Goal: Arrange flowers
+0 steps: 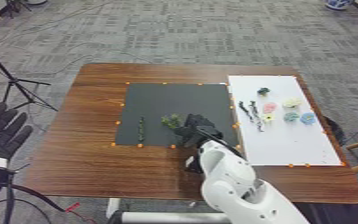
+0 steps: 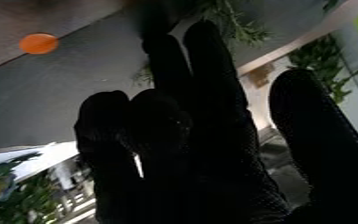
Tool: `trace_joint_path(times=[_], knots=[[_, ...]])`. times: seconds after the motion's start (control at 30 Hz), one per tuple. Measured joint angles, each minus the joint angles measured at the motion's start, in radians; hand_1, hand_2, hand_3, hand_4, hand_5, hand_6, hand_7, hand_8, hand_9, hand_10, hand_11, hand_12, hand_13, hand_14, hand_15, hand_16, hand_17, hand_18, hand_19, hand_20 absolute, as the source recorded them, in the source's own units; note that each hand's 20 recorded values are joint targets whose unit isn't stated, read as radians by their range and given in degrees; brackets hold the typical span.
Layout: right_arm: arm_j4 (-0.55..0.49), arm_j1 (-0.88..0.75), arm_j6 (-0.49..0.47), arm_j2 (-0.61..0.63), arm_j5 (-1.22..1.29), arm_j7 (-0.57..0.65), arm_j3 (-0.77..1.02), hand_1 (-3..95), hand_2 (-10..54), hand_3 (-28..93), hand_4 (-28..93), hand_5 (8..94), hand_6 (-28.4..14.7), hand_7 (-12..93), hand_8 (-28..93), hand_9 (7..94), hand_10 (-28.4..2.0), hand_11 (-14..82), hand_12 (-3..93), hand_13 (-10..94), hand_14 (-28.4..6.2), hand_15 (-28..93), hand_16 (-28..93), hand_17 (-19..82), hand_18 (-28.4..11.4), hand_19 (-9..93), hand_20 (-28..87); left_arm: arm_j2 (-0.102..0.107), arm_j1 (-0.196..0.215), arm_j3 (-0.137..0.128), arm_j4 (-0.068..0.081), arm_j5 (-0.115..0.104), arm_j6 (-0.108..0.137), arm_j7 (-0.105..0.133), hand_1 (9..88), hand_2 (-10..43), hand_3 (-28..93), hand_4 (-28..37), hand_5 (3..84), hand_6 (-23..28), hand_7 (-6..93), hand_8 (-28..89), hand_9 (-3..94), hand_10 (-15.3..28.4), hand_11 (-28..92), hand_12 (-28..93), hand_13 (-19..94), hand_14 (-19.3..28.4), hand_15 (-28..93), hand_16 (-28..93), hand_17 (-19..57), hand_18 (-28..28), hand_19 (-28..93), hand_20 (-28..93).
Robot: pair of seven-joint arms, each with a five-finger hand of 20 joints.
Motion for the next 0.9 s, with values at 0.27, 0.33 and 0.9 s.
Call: trace_joint_path(times=[0.27, 0.33, 0.9], knots=[[0.004, -0.003, -0.016, -0.013, 0.005, -0.028, 0.002, 27.6, 12.2, 72, -16, 73.4, -7.6, 19, -7, 69.4, -23.1, 11.2, 13.2, 78, -11.5, 71, 33, 37, -28.4, 86, 41, 0.0, -0.002, 0.004, 0.0, 0.0, 0.0, -0.001, 23.4, 17.4, 66, -28.3, 37.5, 8.0, 10.3, -7, 33.1, 13.9, 16, 14, 24, 13.5, 25, -1, -3.1, 10.5, 17, 13], [0.004, -0.004, -0.025, -0.017, 0.008, -0.037, 0.005, 27.7, 12.2, 72, -16, 73.4, -7.6, 19, -7, 69.3, -23.1, 11.2, 13.1, 78, -11.4, 71, 33, 37, -28.4, 86, 42, 0.0, -0.002, 0.004, 0.0, 0.0, 0.0, -0.001, 23.4, 17.4, 65, -28.3, 37.5, 8.0, 10.3, -7, 33.1, 13.9, 16, 14, 24, 13.5, 25, -1, -3.1, 10.5, 17, 13], [-0.029, -0.015, -0.036, -0.021, 0.024, -0.048, 0.0, 27.7, 13.4, 71, -16, 73.3, -8.0, 20, -7, 69.4, -24.1, 11.1, 13.0, 79, -11.0, 70, 31, 37, -28.4, 85, 42, 0.006, 0.002, 0.009, 0.0, -0.023, -0.001, 0.006, 23.4, 17.6, 65, -28.3, 37.5, 8.1, 10.3, -7, 33.0, 13.9, 17, 14, 24, 13.5, 25, -1, -3.1, 10.5, 17, 13]])
